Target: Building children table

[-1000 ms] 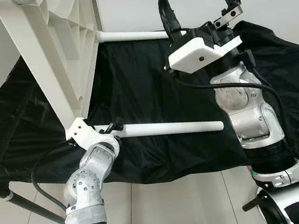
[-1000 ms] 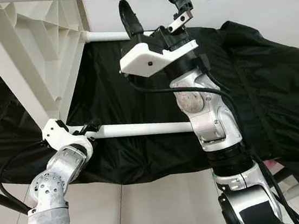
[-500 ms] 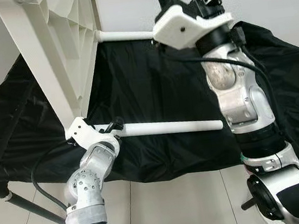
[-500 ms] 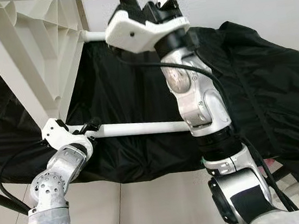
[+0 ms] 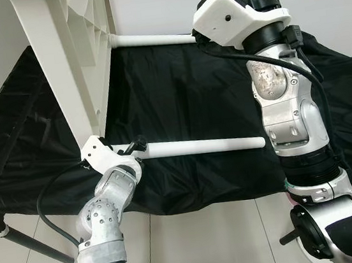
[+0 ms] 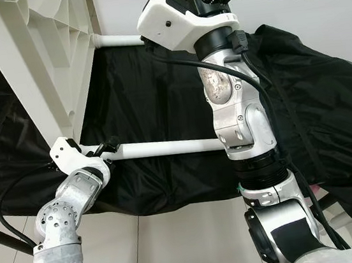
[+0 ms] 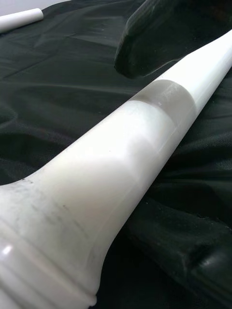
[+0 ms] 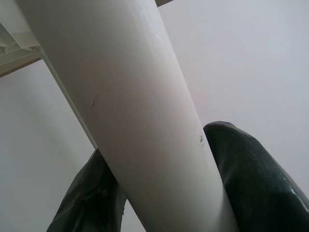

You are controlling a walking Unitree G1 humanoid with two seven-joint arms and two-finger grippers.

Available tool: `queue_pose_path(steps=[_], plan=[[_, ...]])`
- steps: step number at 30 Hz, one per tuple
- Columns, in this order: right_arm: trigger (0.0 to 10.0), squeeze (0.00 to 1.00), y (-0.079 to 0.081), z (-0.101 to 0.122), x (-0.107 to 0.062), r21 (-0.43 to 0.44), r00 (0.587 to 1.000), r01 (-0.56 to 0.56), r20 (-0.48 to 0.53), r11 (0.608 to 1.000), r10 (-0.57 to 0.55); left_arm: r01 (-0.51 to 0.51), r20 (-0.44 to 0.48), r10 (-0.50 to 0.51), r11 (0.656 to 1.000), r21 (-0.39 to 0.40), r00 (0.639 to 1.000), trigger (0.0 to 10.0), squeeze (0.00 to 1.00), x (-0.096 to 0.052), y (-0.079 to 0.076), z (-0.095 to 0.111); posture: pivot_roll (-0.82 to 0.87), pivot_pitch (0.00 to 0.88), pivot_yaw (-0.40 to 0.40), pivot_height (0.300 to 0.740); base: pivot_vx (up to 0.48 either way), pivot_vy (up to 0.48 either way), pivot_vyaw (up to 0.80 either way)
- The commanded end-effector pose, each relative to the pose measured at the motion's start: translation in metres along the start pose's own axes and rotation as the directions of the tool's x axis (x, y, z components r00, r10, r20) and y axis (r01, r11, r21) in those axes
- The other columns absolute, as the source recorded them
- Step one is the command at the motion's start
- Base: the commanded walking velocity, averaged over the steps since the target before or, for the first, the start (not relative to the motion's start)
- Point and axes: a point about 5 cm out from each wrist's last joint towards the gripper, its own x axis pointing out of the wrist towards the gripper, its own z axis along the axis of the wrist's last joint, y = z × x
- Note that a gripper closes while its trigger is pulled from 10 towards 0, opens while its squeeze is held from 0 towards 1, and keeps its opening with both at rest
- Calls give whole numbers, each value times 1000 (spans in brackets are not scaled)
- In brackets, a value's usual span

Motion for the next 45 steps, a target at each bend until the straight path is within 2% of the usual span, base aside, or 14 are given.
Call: queue_pose_path(steps=[1, 5, 6, 9, 11, 19, 28, 31, 39, 40, 41, 42, 44, 45], plan=[[0, 0, -7, -1, -2, 72, 999, 46, -29, 996, -44, 7, -100, -15, 997, -76, 995, 10000, 0, -2, -6, -29, -50, 73, -2, 740, 0, 0, 0], [0, 0, -7, -1, -2, 75, 999, 44, -35, 996, -42, 6, -104, -14, 997, -78, 994, 10000, 0, -2, -6, -30, -50, 73, -2, 740, 0, 0, 0], [0, 0, -10, -1, -1, 159, 996, 63, -78, 985, -51, 23, -119, -32, 997, -76, 992, 10000, 0, -4, -16, -34, -69, 81, 7, 740, 0, 0, 0], [0, 0, -12, 1, -1, 225, 993, 74, -110, 972, -50, 53, -122, -58, 998, -41, 991, 10000, 0, -5, -26, -36, -69, 82, 6, 740, 0, 0, 0], [0, 0, -14, 4, -1, 330, 987, 98, -152, 939, -50, 92, -133, -91, 996, 2, 987, 10000, 0, -9, -41, -41, -73, 84, 4, 740, 0, 0, 0], [0, 0, -17, 5, -2, 378, 982, 118, -182, 918, -52, 127, -135, -118, 990, 66, 984, 10000, 0, -13, -49, -45, -77, 87, 4, 740, 0, 0, 0], [0, 0, -20, 8, 0, 411, 982, 121, -185, 903, -48, 61, -94, -52, 994, 90, 994, 10000, 0, -8, -46, -41, -92, 85, 9, 740, 0, 0, 0], [0, 0, -33, 6, 2, 400, 975, 159, -208, 903, -79, -30, 13, 30, 997, 68, 999, 10000, 0, -4, -38, -22, -93, 86, 9, 740, 0, 0, 0], [0, 0, -48, 1, 4, 360, 970, 188, -217, 914, -114, -78, 198, 69, 996, 40, 978, 10000, 0, 0, -42, 14, -107, 79, 10, 740, 0, 0, 0], [0, 0, -50, 0, 4, 352, 970, 187, -215, 917, -116, -67, 231, 55, 997, 44, 971, 6824, 0, 0, -47, 21, -107, 79, 10, 740, 0, 0, 0], [0, 0, -51, -1, 4, 348, 970, 186, -214, 919, -116, -57, 248, 43, 997, 48, 968, 6824, 0, -1, -51, 24, -107, 79, 10, 740, 0, 0, 0], [0, 0, -53, -2, 5, 340, 970, 187, -214, 922, -118, -35, 279, 17, 998, 59, 960, 941, 0, -1, -57, 31, -115, 73, 12, 740, 0, 0, 0], [0, 0, -54, -3, 5, 335, 969, 187, -215, 924, -119, -21, 297, 0, 998, 66, 955, 941, 0, -1, -61, 34, -115, 73, 12, 740, 0, 0, 0], [0, 0, -56, -3, 5, 329, 969, 189, -214, 925, -121, 0, 324, -23, 998, 70, 946, 0, 0, 0, -67, 39, -115, 73, 12, 740, 0, 0, 0]])
